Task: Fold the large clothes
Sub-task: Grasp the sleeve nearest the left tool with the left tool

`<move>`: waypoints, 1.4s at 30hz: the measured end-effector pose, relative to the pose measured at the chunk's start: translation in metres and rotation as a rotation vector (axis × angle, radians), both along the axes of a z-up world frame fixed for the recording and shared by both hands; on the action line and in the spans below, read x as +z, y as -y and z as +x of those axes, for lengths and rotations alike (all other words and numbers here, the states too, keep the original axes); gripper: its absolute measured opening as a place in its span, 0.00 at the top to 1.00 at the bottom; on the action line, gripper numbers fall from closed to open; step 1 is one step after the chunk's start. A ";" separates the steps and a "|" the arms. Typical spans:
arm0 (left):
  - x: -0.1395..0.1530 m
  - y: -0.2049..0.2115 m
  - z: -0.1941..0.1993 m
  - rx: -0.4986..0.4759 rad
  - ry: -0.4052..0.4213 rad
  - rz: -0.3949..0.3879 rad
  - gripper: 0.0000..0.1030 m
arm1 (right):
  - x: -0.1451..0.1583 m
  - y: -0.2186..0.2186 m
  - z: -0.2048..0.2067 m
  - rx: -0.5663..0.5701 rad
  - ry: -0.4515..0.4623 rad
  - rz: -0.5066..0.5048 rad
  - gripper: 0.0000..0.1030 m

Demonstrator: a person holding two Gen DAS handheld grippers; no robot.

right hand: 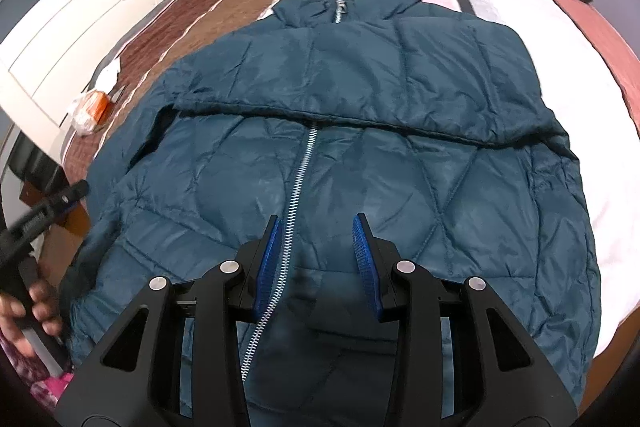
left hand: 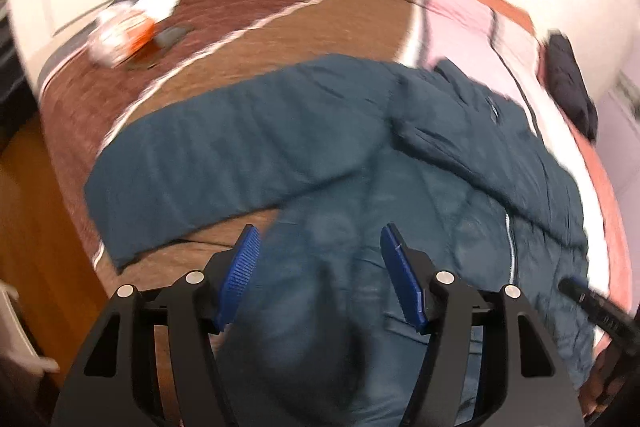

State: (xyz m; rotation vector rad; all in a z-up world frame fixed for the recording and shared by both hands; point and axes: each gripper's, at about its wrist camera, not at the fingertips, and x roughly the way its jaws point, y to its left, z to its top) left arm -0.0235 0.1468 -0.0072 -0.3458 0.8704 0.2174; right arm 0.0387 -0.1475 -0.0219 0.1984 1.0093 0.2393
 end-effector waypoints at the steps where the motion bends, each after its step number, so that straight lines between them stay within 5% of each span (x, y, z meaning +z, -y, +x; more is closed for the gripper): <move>1: 0.000 -0.012 -0.003 0.019 0.003 -0.020 0.38 | 0.000 -0.003 0.001 0.010 0.001 -0.006 0.64; 8: -0.031 -0.092 -0.021 0.171 -0.008 -0.317 0.32 | -0.005 -0.016 0.007 0.052 -0.014 -0.023 0.64; 20: -0.109 -0.135 -0.017 0.384 0.020 -0.792 0.32 | -0.014 -0.019 0.013 0.051 -0.050 -0.039 0.64; 30: -0.143 -0.144 -0.011 0.520 0.004 -0.901 0.34 | -0.021 -0.019 0.018 0.047 -0.076 -0.047 0.64; 38: -0.097 -0.152 -0.015 0.510 0.127 -0.764 0.37 | -0.026 -0.021 0.020 0.057 -0.096 -0.045 0.64; 42: -0.097 -0.159 -0.011 0.508 0.154 -0.759 0.37 | -0.026 -0.020 0.019 0.054 -0.092 -0.040 0.64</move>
